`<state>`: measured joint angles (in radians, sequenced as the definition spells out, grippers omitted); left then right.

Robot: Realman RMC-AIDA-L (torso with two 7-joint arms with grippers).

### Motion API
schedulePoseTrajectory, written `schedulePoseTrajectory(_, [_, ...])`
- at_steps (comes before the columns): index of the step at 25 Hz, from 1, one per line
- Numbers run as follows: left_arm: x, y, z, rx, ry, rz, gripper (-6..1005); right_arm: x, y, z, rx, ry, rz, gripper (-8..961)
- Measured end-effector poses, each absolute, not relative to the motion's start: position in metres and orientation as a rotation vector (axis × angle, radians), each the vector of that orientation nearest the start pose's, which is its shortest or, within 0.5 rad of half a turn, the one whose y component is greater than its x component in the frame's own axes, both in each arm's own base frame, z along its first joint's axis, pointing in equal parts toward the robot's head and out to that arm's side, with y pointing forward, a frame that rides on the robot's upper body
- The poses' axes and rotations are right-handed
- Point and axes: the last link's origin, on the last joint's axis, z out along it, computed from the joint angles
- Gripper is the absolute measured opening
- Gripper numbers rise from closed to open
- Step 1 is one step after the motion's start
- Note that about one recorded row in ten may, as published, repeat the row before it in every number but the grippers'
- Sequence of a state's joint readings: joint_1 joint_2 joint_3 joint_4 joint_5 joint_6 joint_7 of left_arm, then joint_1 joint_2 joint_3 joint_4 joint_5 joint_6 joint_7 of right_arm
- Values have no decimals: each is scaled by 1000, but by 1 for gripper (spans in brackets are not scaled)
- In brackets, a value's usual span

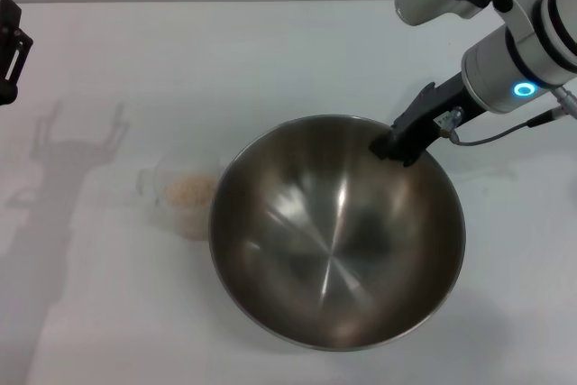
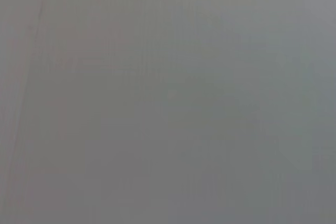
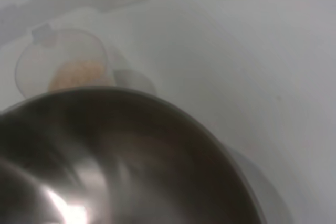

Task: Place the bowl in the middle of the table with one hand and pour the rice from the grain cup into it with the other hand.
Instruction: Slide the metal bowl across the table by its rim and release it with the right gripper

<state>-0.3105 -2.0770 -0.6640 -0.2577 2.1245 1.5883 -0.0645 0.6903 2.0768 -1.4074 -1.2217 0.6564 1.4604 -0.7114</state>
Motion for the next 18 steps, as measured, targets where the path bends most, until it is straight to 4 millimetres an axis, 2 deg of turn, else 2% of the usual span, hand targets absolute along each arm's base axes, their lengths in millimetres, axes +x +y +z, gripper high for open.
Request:
schedulePoseTrajectory(10, [-300, 275, 8, -1421, -278, -966, 856, 155, 369, -23, -2712, 706, -455, 17])
schedulePoseTrajectory(13, [-300, 272, 8, -1417, -275, -969, 855, 150, 367, -20, -2703, 671, -443, 194])
schedulePoseTrajectory(18, [-301, 269, 8, -1410, -280, -972, 851, 148, 367, -21, -2690, 639, -472, 393])
